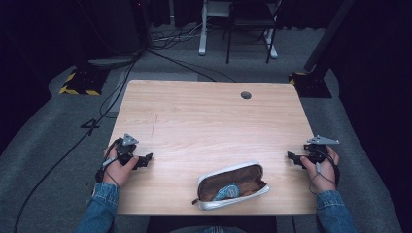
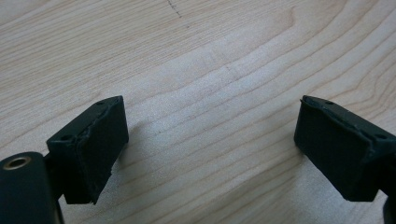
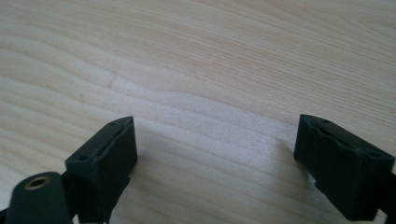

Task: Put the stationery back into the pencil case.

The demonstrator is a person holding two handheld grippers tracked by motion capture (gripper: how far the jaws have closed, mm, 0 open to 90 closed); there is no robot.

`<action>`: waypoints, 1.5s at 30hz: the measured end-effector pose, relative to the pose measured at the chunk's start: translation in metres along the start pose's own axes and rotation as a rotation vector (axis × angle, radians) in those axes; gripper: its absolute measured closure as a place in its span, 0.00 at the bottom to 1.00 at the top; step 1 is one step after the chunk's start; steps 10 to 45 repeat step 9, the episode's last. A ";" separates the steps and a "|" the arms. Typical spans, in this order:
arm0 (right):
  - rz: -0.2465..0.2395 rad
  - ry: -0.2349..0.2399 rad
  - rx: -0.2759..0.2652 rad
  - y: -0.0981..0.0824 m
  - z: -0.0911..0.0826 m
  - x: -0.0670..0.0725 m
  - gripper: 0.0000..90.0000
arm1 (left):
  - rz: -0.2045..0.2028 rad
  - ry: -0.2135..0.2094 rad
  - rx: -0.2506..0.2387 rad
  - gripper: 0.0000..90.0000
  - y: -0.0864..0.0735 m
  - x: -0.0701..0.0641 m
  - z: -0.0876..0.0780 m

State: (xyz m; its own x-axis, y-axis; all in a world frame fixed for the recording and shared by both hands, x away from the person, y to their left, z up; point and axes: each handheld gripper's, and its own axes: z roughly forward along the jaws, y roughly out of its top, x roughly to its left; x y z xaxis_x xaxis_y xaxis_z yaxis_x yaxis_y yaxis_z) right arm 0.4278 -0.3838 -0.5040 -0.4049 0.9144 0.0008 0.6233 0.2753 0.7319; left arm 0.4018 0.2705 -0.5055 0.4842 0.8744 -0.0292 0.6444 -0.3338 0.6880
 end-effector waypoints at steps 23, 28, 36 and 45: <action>0.008 -0.012 0.005 0.001 0.001 0.000 0.12 | 0.000 0.000 0.002 0.11 0.001 -0.001 0.000; 0.008 -0.012 0.005 0.001 0.001 0.000 0.12 | 0.000 0.000 0.002 0.11 0.001 -0.001 0.000; 0.008 -0.012 0.005 0.001 0.001 0.000 0.12 | 0.000 0.000 0.002 0.11 0.001 -0.001 0.000; 0.008 -0.012 0.005 0.001 0.001 0.000 0.12 | 0.000 0.000 0.002 0.11 0.001 -0.001 0.000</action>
